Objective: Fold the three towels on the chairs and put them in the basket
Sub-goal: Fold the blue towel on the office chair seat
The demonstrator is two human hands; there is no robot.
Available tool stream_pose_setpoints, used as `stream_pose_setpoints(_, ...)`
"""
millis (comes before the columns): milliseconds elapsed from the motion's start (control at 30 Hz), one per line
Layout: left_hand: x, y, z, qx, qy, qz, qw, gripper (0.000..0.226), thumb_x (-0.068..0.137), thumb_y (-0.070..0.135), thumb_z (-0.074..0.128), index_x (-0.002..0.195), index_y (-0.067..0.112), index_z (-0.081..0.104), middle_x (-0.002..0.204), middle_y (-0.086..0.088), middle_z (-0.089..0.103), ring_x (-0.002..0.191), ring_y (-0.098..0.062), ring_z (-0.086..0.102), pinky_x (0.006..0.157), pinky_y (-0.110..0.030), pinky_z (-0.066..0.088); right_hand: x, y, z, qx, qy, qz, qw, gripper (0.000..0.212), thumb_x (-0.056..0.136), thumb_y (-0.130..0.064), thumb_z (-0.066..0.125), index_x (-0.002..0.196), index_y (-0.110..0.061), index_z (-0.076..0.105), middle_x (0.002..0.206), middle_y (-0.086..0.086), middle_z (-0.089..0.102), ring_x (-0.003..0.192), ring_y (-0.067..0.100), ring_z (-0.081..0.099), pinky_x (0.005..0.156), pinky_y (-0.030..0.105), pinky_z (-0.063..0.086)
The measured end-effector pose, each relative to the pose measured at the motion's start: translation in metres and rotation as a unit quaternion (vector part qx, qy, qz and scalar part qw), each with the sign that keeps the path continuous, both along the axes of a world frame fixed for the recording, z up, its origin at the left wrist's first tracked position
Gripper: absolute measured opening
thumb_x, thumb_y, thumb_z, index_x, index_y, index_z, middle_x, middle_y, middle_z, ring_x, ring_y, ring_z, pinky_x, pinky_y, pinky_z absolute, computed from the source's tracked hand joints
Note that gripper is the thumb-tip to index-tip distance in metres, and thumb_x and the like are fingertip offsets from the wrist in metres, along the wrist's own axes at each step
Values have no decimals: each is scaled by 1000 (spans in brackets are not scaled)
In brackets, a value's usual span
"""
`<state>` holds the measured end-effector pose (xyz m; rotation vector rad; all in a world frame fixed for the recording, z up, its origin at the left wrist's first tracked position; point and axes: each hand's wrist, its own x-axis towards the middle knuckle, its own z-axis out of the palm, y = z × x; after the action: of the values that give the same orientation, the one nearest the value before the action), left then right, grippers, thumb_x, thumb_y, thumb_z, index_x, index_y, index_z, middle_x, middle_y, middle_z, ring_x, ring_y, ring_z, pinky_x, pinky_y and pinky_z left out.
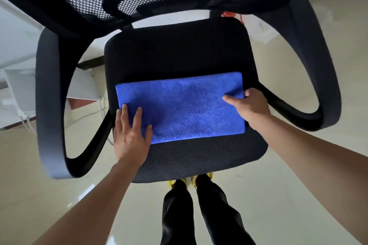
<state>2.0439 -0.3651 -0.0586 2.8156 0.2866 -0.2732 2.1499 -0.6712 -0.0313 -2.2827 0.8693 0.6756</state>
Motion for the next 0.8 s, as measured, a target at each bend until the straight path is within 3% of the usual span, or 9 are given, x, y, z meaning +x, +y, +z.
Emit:
stream_pose_setpoints(67, 0, -2, 0, -3, 3, 7, 1000, 56, 88, 30, 65, 138, 10, 49, 153, -23, 30, 141, -43, 27, 108, -56, 34, -3, 6, 2, -7, 34, 23, 999, 68, 68, -62, 74, 112, -14, 55, 99, -2, 61, 85, 22, 61, 71, 32, 43)
stream_pose_setpoints(133, 1, -2, 1, -7, 9, 10, 1000, 57, 88, 30, 65, 139, 11, 48, 153, -22, 29, 141, -42, 25, 109, -56, 33, -3, 10, 5, 19, 48, -5, 999, 75, 71, -52, 78, 127, -10, 51, 103, -1, 58, 86, 20, 59, 74, 31, 41)
stream_pose_setpoints(233, 4, -2, 5, -5, 25, 4, 1000, 57, 89, 32, 64, 139, 11, 48, 154, -21, 28, 141, -42, 25, 108, -55, 34, 1, 2, 7, 129, 16, -94, 987, 53, 72, -36, 83, 114, -11, 63, 100, -2, 65, 95, 20, 63, 72, 28, 47)
stream_pose_setpoints(333, 6, -11, 11, -8, 36, -12, 999, 56, 85, 29, 69, 135, 11, 52, 150, -23, 34, 135, -44, 34, 101, -54, 43, 1, -14, 17, 181, -29, -108, 977, 24, 79, -26, 78, 95, -14, 66, 87, -3, 66, 84, 17, 63, 66, 25, 48)
stream_pose_setpoints(400, 5, -24, 18, -11, 51, -49, 997, 57, 82, 27, 72, 132, 10, 55, 147, -25, 38, 129, -46, 41, 93, -53, 48, 1, -28, 25, 158, -79, -76, 981, 20, 82, -24, 76, 92, -10, 67, 85, 0, 64, 82, 18, 60, 69, 24, 48)
stream_pose_setpoints(500, 7, -33, 23, -21, 63, -63, 996, 54, 82, 28, 72, 130, 9, 56, 144, -24, 41, 123, -44, 46, 92, -51, 48, 4, -36, 44, 130, -125, -3, 984, 21, 85, -25, 73, 93, -9, 62, 78, -3, 59, 71, 14, 53, 56, 12, 42)
stream_pose_setpoints(600, 14, -26, 29, -48, 46, -3, 998, 46, 84, 22, 68, 126, 6, 58, 137, -21, 48, 116, -43, 50, 88, -50, 48, 10, -16, 63, 130, -136, 77, 979, 26, 84, -28, 71, 102, -15, 56, 91, -1, 65, 80, 16, 60, 71, 28, 49)
stream_pose_setpoints(667, 18, -18, 35, -59, 45, 43, 996, 42, 85, 19, 65, 124, 6, 59, 132, -20, 50, 115, -41, 50, 89, -50, 47, 10, 11, 74, 128, -146, 129, 972, 33, 84, -29, 70, 109, -17, 53, 96, 0, 66, 86, 17, 62, 76, 32, 50)
stream_pose_setpoints(800, 19, 5, 52, -51, 75, 95, 991, 39, 88, 18, 60, 124, 6, 58, 122, -18, 55, 110, -40, 52, 84, -49, 45, 0, 84, 81, 122, -123, 226, 959, 38, 89, -33, 64, 117, -18, 44, 89, -2, 63, 76, 18, 62, 69, 34, 51)
